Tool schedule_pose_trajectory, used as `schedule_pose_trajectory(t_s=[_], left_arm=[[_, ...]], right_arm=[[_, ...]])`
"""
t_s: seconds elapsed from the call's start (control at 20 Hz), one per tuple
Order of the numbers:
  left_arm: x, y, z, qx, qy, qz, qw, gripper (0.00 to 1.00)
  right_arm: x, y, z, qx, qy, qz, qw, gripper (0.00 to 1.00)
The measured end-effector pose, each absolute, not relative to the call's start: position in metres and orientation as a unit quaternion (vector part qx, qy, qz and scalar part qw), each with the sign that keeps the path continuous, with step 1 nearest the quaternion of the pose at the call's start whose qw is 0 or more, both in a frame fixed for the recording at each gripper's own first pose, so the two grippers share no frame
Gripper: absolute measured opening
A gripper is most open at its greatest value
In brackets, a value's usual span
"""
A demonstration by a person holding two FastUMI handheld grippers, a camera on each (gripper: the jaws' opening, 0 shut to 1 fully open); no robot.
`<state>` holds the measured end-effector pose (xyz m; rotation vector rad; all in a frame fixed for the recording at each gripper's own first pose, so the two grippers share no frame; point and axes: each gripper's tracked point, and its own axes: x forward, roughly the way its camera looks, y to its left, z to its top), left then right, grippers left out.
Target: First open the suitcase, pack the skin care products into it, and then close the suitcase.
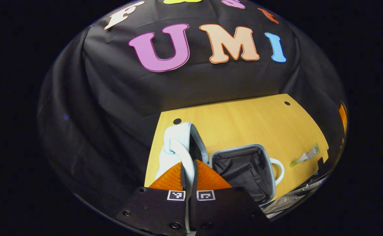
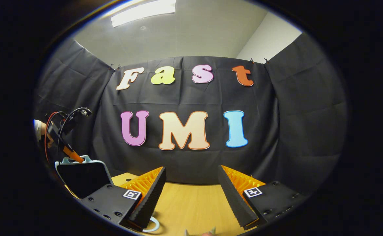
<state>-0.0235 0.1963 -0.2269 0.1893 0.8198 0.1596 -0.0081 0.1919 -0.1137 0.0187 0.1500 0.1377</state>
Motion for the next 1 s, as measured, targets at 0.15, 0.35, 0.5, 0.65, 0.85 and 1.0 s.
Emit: schedule_pose_trajectory(t_s=[0.15, 0.35, 0.5, 0.65, 0.85, 1.0], left_arm=[[-0.025, 0.218, -0.227, 0.094, 0.396, 0.095, 0.908, 0.0], [-0.028, 0.231, -0.233, 0.076, 0.398, 0.119, 0.907, 0.0], [-0.029, 0.245, -0.241, 0.054, 0.398, 0.147, 0.904, 0.0], [-0.038, 0.256, -0.249, 0.042, 0.409, 0.174, 0.895, 0.0], [-0.032, 0.262, -0.245, 0.095, 0.394, 0.244, 0.881, 0.12], [-0.02, 0.243, -0.239, 0.099, 0.356, 0.236, 0.898, 0.44]], right_arm=[[-0.013, 0.21, -0.12, 0.0, 0.076, 0.051, 0.996, 0.98], [-0.019, 0.229, -0.123, -0.013, 0.081, 0.04, 0.996, 0.98], [-0.019, 0.234, -0.122, -0.029, 0.081, 0.035, 0.996, 0.99], [-0.016, 0.237, -0.129, -0.036, 0.091, 0.033, 0.995, 0.98], [-0.017, 0.232, -0.137, -0.045, 0.104, 0.026, 0.993, 0.98], [-0.014, 0.223, -0.139, -0.04, 0.104, 0.026, 0.993, 1.0]])
